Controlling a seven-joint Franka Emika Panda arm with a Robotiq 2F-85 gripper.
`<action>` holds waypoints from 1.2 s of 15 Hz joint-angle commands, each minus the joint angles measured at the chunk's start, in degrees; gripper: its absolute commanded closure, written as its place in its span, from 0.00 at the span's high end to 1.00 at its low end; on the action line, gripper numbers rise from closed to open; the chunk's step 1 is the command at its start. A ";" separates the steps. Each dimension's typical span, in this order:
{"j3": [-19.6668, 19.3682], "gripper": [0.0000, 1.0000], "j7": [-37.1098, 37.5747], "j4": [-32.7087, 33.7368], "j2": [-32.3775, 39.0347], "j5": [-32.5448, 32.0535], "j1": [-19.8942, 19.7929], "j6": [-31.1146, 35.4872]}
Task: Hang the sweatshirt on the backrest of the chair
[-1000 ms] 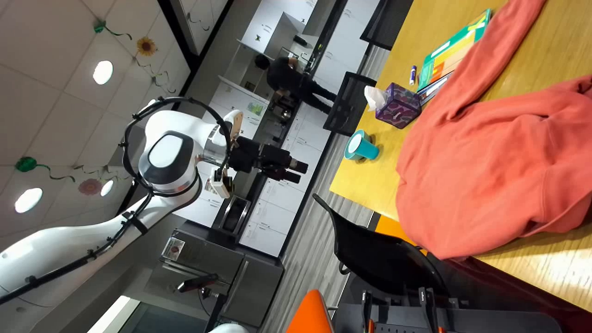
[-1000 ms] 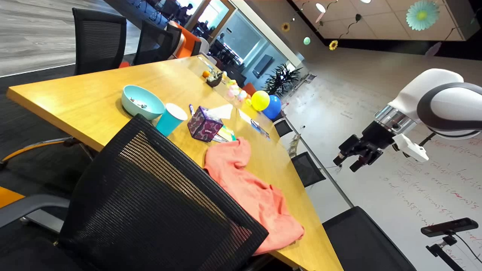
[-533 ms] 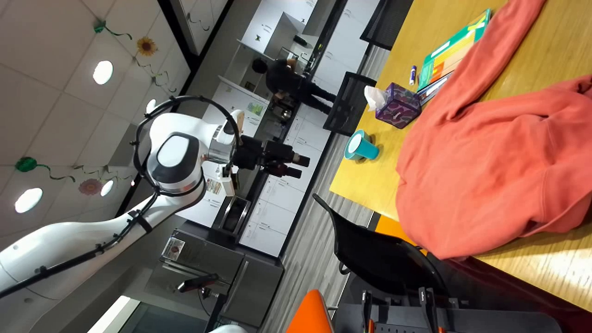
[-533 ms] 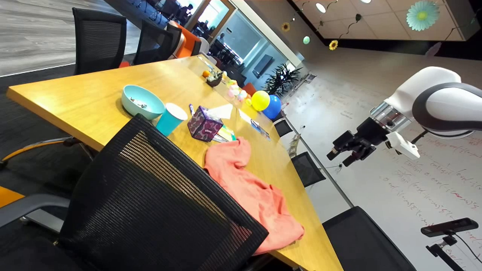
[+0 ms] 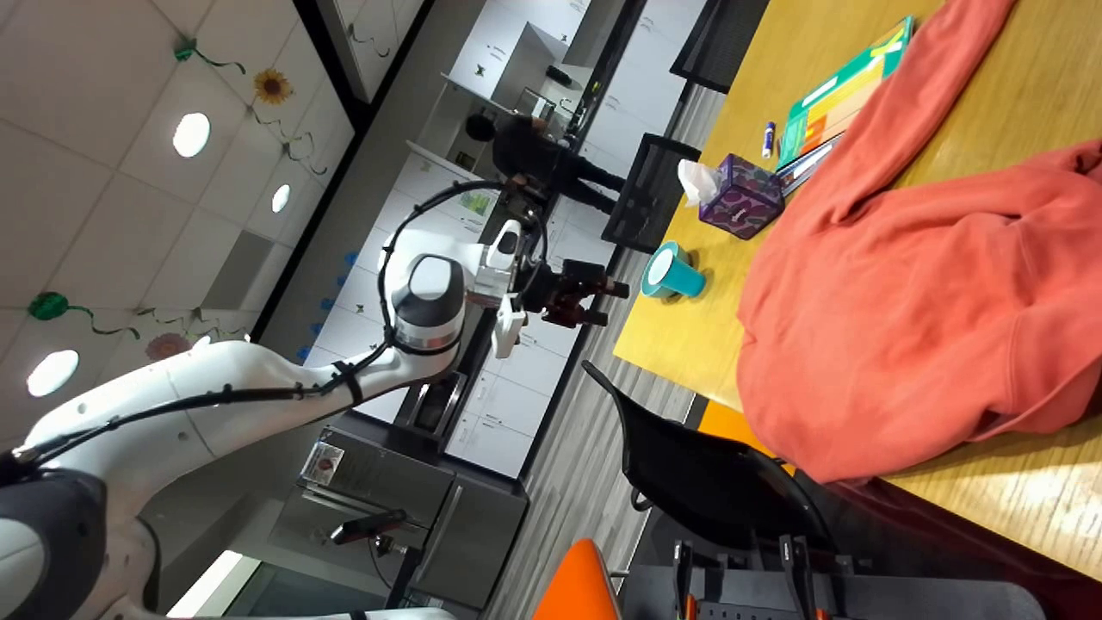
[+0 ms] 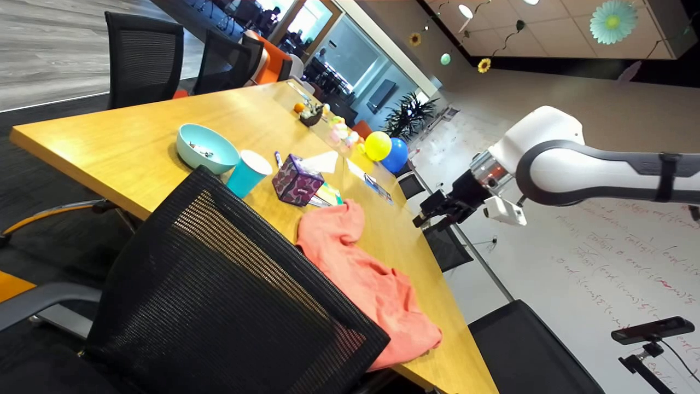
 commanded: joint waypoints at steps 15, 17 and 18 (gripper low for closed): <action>-2.32 1.00 4.79 11.59 24.65 -2.45 5.62 7.27; -2.33 1.00 4.68 12.79 27.57 -2.36 6.45 8.55; -2.41 1.00 4.55 13.33 28.95 -2.14 6.89 9.43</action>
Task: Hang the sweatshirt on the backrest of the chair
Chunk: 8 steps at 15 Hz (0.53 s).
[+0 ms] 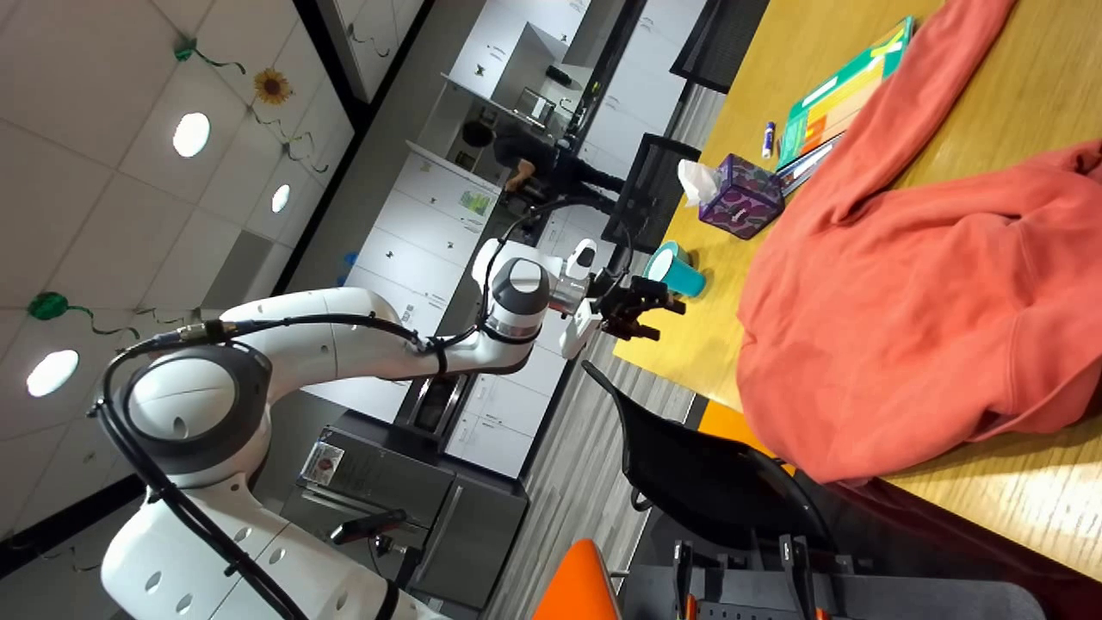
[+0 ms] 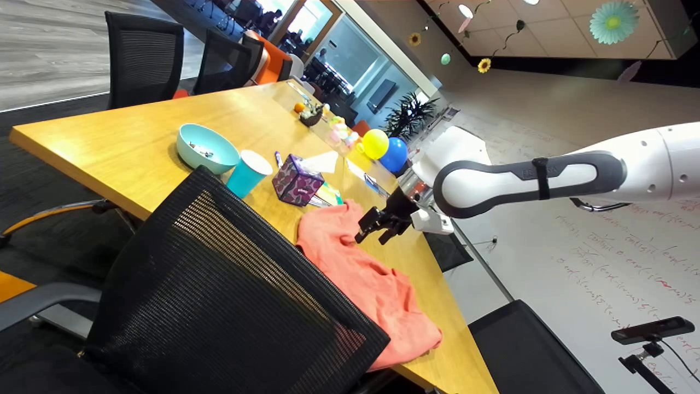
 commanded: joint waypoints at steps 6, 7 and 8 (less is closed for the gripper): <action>-4.00 1.00 2.60 7.57 13.77 -0.31 5.62 7.49; -4.78 1.00 2.98 8.57 15.33 -0.38 6.23 8.41; -5.42 1.00 2.94 9.42 16.66 -0.11 6.71 9.16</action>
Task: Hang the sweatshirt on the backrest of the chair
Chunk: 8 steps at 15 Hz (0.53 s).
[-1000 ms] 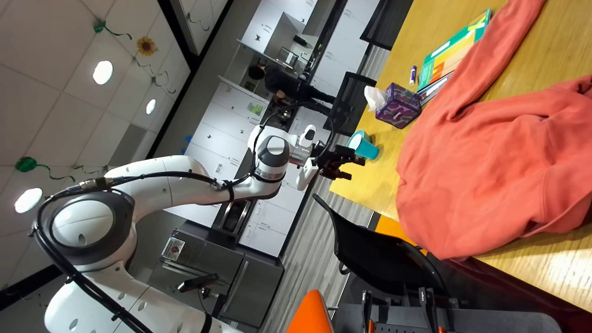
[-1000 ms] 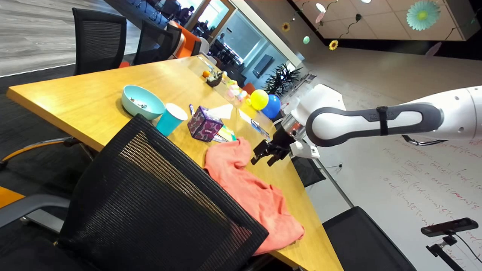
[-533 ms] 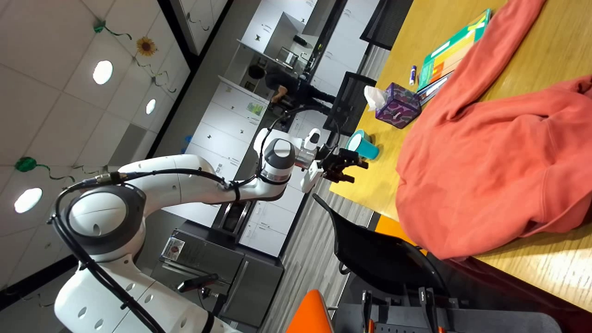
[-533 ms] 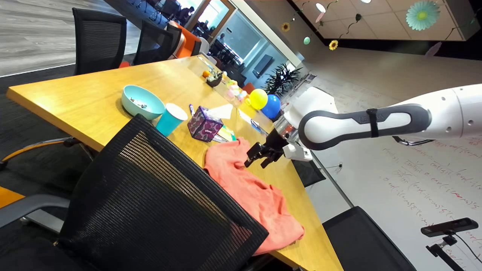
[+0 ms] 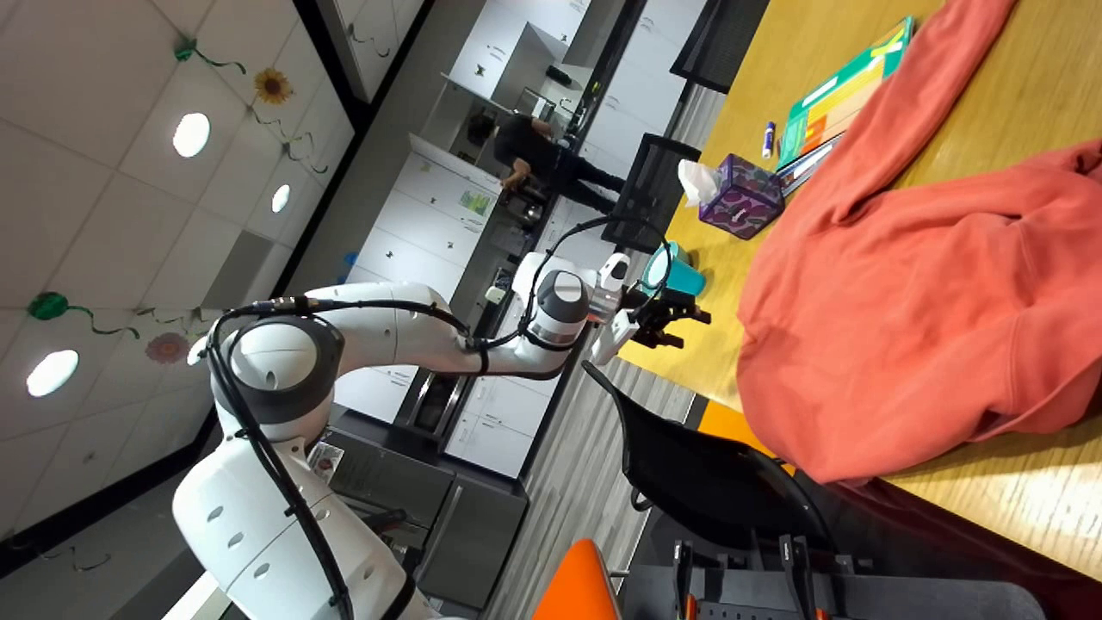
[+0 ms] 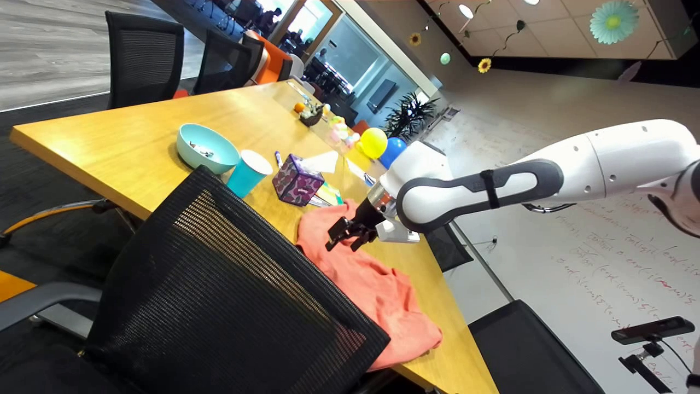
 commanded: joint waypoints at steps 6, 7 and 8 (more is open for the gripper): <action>-6.16 1.00 2.87 9.22 11.86 1.01 4.40 4.18; -6.38 1.00 2.88 10.05 12.92 1.37 4.46 4.12; -6.71 1.00 3.06 10.85 13.96 1.67 4.66 4.10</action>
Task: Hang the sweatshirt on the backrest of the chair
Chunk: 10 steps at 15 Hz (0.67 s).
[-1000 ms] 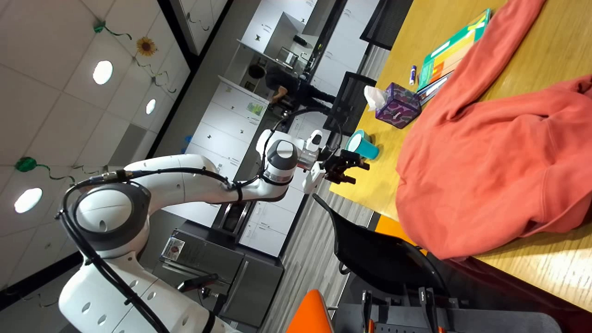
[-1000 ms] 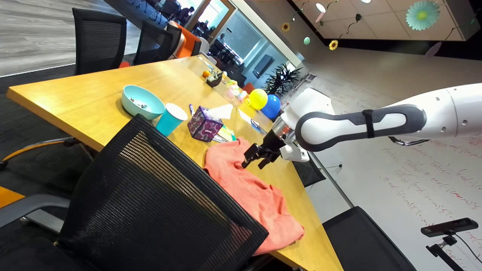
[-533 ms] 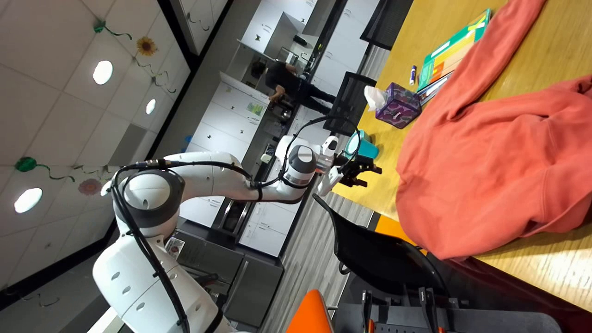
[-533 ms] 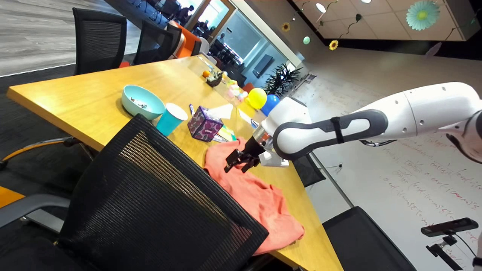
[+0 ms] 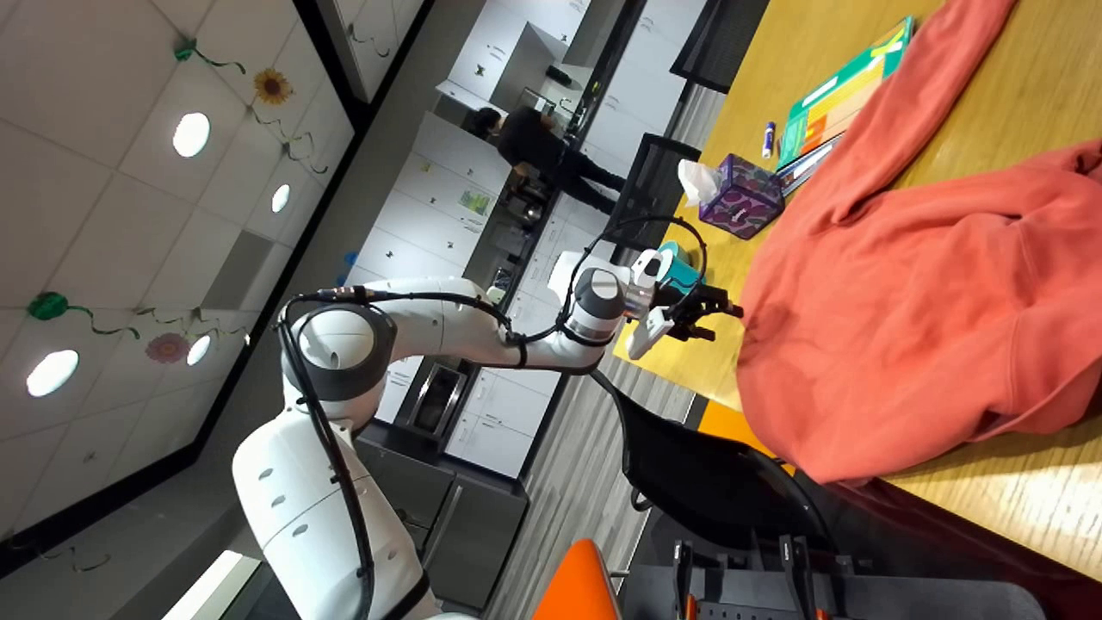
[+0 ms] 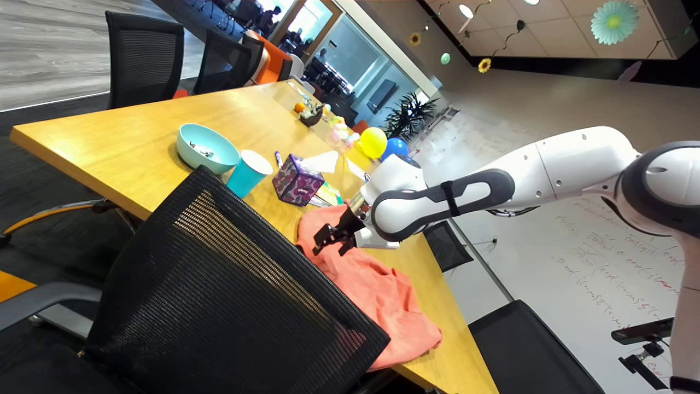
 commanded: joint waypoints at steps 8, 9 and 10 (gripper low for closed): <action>-2.45 0.72 0.71 7.72 9.10 4.10 1.13 0.07; -2.56 0.66 0.66 7.98 9.49 4.32 1.12 0.15; -2.62 0.56 0.60 8.26 9.82 4.55 1.07 0.18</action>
